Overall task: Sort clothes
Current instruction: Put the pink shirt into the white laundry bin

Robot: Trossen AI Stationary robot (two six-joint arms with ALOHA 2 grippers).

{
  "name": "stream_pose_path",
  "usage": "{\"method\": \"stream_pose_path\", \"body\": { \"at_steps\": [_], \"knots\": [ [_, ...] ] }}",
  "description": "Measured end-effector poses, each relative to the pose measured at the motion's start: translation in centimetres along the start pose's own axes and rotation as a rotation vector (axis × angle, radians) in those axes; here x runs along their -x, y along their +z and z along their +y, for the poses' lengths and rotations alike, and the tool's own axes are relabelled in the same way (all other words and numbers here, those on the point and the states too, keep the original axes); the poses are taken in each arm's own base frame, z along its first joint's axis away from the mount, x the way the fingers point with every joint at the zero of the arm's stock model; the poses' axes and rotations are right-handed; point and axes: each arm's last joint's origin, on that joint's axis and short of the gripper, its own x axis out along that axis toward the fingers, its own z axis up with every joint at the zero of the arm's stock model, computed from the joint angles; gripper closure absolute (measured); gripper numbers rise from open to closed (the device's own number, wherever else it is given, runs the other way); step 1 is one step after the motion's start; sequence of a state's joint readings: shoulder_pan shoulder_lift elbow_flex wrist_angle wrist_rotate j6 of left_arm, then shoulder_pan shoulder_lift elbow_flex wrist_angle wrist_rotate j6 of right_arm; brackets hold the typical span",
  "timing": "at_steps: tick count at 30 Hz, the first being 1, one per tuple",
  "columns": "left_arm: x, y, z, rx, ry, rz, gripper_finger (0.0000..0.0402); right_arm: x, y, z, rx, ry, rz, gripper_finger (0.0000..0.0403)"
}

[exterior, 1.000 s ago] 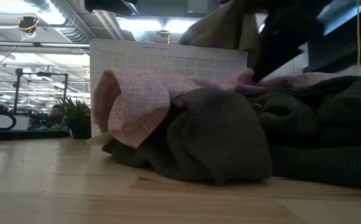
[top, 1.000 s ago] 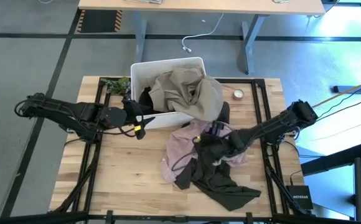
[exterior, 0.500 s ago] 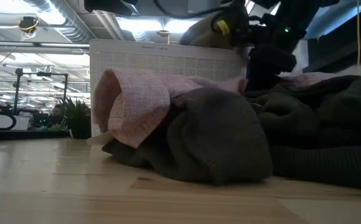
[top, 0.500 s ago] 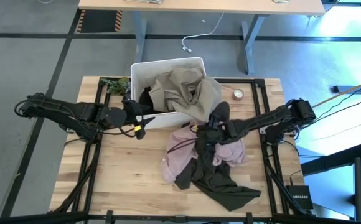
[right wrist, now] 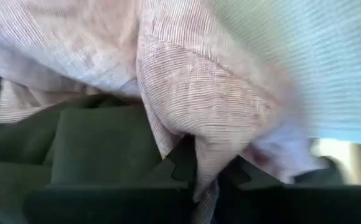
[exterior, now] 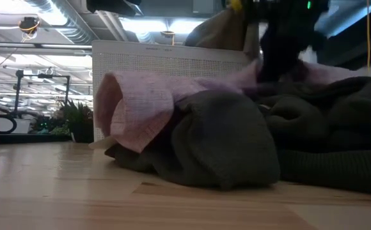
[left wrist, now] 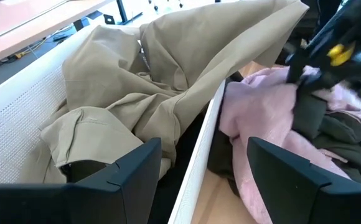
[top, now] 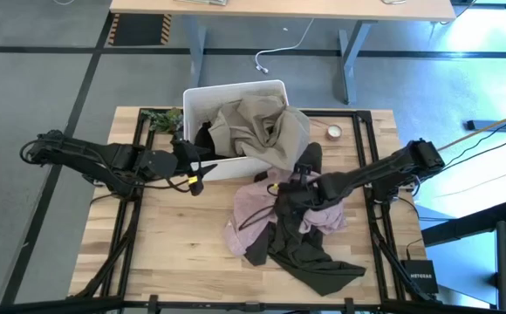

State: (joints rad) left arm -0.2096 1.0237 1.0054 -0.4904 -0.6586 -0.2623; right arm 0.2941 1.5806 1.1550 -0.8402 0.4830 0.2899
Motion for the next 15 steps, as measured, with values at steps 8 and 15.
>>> {"method": "stream_pose_path", "body": {
  "at_steps": [8,15],
  "knots": [
    [0.0,0.0,0.0,0.000,0.000,0.000,0.0169,8.8,4.0,-0.2,0.028,-0.073,-0.177,0.0389],
    [0.0,0.0,0.0,0.000,0.000,-0.001,0.0169,15.5,6.9,-1.7,0.043,-0.102,-0.420,0.0395]
  ]
}}
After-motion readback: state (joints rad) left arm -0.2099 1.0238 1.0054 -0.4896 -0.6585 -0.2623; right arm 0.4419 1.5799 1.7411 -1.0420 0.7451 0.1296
